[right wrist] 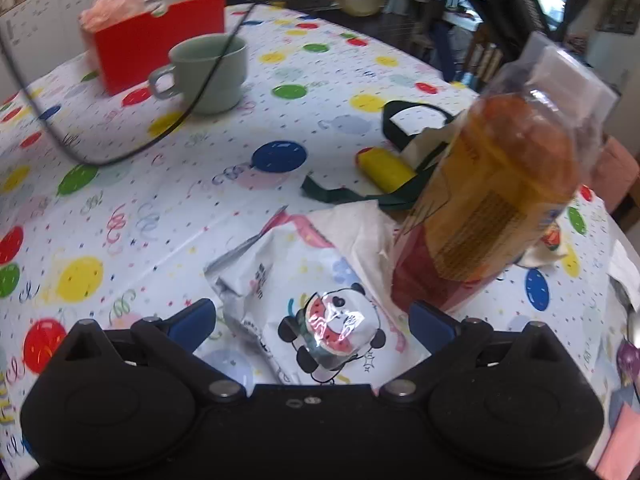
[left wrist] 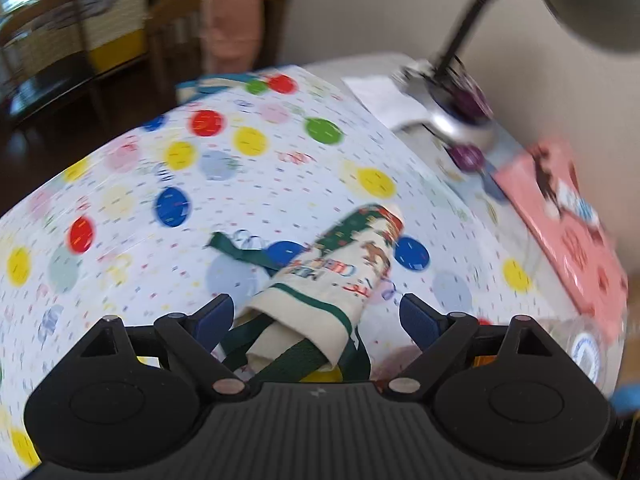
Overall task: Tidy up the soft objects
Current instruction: 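Move both grippers back to the table toward the tote bag and snack packet, then grasp the Christmas tote bag with the left gripper while the right gripper grasps the panda snack packet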
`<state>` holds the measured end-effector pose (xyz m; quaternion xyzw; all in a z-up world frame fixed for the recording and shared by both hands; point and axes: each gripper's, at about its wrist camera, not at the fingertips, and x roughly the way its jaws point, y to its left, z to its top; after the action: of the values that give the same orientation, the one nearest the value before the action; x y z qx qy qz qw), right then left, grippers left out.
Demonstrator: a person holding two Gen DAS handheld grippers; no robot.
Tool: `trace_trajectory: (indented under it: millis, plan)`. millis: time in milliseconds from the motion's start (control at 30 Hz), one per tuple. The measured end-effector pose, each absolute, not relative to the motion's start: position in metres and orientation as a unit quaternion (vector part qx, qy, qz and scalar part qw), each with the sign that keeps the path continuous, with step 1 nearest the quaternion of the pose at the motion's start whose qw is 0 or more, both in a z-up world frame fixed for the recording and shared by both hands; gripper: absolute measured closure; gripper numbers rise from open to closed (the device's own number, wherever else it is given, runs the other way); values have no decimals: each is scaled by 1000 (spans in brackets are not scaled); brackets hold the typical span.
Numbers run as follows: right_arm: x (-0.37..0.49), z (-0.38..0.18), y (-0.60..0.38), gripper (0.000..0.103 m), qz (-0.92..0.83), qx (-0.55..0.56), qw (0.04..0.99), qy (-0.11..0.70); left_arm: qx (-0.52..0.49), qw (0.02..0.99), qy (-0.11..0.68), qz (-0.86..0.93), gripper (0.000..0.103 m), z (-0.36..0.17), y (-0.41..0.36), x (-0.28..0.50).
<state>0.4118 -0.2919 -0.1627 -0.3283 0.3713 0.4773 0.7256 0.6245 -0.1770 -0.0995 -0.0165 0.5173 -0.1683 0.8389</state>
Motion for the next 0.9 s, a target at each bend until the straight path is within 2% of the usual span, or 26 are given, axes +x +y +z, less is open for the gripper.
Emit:
trace_trajectory:
  millis: [333, 633, 900]
  plan:
    - [410, -170, -294, 0, 505, -354, 694, 372, 100, 799, 520, -284, 13, -109, -169, 643]
    - [414, -174, -292, 0, 510, -361, 689, 368, 229, 756, 511, -339, 13, -131, -207, 645]
    - [405, -180, -293, 7, 496, -382, 696, 351, 254, 742, 519, -339, 13, -164, -217, 656]
